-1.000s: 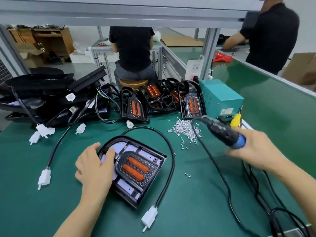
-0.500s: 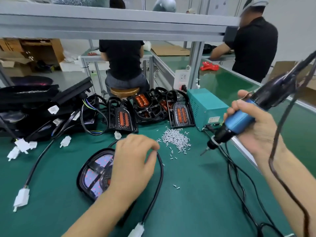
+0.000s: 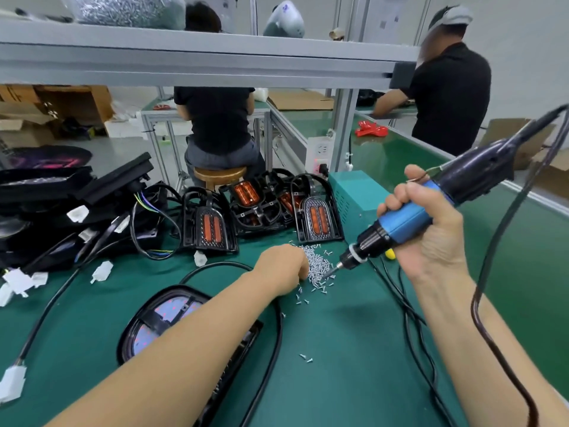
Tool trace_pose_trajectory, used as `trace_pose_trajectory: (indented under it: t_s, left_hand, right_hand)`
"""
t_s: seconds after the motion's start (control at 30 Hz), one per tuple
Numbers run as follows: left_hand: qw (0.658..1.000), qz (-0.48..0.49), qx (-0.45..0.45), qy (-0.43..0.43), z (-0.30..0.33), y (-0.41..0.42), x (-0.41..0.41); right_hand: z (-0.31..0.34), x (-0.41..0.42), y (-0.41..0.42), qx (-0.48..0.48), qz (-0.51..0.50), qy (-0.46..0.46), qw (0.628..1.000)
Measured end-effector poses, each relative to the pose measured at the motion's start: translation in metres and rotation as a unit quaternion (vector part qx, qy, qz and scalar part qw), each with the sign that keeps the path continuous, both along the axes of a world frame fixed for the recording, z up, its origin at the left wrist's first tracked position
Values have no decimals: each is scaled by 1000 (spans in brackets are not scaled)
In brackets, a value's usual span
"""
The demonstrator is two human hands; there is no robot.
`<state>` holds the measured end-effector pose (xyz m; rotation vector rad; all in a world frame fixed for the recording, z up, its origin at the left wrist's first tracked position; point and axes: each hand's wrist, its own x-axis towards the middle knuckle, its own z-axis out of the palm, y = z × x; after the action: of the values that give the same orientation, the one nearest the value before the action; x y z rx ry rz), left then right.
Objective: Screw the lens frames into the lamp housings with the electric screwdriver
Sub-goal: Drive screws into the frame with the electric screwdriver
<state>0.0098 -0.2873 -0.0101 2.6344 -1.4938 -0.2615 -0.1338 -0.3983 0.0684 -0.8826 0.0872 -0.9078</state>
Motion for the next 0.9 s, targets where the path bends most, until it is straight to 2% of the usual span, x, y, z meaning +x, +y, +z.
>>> trace_pose_trajectory:
  t_s: [0.2,0.27,0.33,0.4,0.43,0.47,0.53,0.6,0.7,0.77,0.9]
  left_hand:
    - [990,-49,44,-122,-6,-2,-3]
    - [986,-71,56,-140,-8,-1,-5]
    - [997,-42,-23,-68,-4,4,-3]
    - [981,40,-175,75,10,17,2]
    - [952,84,-247,161,18,26,5]
    - [907,120,-311,256,26,37,7]
    - [785,164,-411,433,36,64,4]
    - [679,193,-461,538,39,89,-3]
    - [546,234,-502,628,39,123,-19]
    - [478,248,-521,662,40,142,-27]
    - [402,253,-535,698,40,162,-39]
  right_hand:
    - [-9,-4,0,20,-22,-12,999]
    - [-9,-5,2,22,-28,-19,999]
    - [-8,-7,3,27,-27,-29,999]
    - [-5,-10,5,31,-22,-38,999]
    - [-4,-11,7,30,-21,-42,998]
    - [-2,-12,9,29,-20,-46,998]
    - [2,-11,16,32,-14,-57,998]
    - [6,-6,27,44,3,-71,996]
    - [12,3,47,58,40,-92,993]
    - [16,10,61,61,68,-104,990]
    - [28,26,86,74,106,-129,983]
